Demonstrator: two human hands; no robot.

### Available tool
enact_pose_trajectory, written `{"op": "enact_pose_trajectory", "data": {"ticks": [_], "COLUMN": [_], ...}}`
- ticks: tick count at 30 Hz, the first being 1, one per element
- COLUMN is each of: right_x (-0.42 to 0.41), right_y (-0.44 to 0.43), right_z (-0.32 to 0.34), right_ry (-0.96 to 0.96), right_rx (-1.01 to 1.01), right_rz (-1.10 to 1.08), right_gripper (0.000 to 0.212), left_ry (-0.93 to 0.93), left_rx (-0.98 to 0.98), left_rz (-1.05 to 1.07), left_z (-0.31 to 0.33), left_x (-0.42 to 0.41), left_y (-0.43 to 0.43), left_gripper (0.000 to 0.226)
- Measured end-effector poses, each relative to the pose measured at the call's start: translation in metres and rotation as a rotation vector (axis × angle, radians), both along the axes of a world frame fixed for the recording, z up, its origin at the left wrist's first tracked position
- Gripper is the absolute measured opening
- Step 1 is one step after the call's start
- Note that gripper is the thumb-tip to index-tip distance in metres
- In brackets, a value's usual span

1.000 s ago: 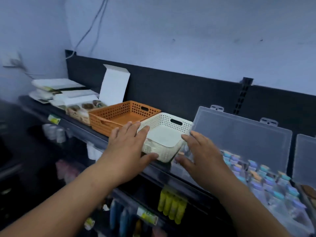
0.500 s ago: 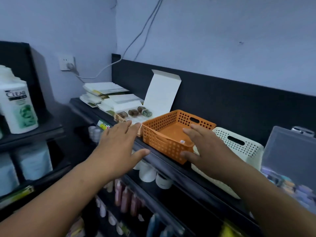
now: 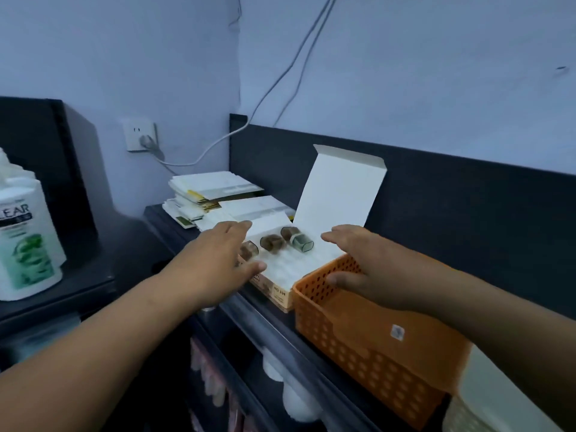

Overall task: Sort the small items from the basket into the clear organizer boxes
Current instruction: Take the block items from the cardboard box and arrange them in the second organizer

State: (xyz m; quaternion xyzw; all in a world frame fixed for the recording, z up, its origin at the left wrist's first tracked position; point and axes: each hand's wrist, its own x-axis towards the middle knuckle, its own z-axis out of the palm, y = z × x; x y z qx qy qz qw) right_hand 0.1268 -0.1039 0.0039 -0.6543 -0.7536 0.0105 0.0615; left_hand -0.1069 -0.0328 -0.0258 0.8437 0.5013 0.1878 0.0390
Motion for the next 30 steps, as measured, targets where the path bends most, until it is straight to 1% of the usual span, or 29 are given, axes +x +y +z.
{"op": "enact_pose_trajectory", "data": {"ticks": [4, 7, 10, 14, 16, 18, 24, 28, 30], "right_x": [-0.008, -0.016, -0.020, -0.023, -0.025, -0.029, -0.045, -0.047, -0.045], "right_y": [0.055, 0.092, 0.123, 0.156, 0.174, 0.188, 0.226, 0.249, 0.257], "right_z": [-0.005, -0.014, -0.024, -0.033, -0.039, -0.042, -0.058, -0.076, -0.083], "right_ry": [0.057, 0.055, 0.055, 0.049, 0.034, 0.025, 0.032, 0.027, 0.036], "right_rx": [-0.027, -0.081, -0.092, -0.165, -0.188, -0.194, -0.213, -0.255, -0.237], "right_rz": [0.024, 0.029, -0.011, -0.082, -0.107, -0.122, -0.131, -0.168, -0.168], "right_gripper": [0.067, 0.069, 0.069, 0.069, 0.069, 0.067, 0.054, 0.054, 0.056], "left_ry": [0.032, 0.083, 0.111, 0.190, 0.221, 0.207, 0.161, 0.119, 0.122], "left_rx": [-0.060, -0.122, -0.124, -0.199, -0.192, -0.153, -0.112, -0.097, -0.107], "left_rz": [0.016, -0.008, -0.044, -0.152, -0.213, -0.267, -0.368, -0.409, -0.429], "left_z": [-0.011, -0.017, -0.026, -0.041, -0.049, -0.054, -0.059, -0.061, -0.063], "left_x": [0.010, 0.016, 0.023, 0.029, 0.028, 0.029, 0.027, 0.024, 0.023], "left_y": [0.049, 0.085, 0.118, 0.153, 0.167, 0.176, 0.196, 0.209, 0.214], "left_gripper": [0.072, 0.064, 0.058, 0.043, 0.032, 0.027, 0.028, 0.026, 0.028]}}
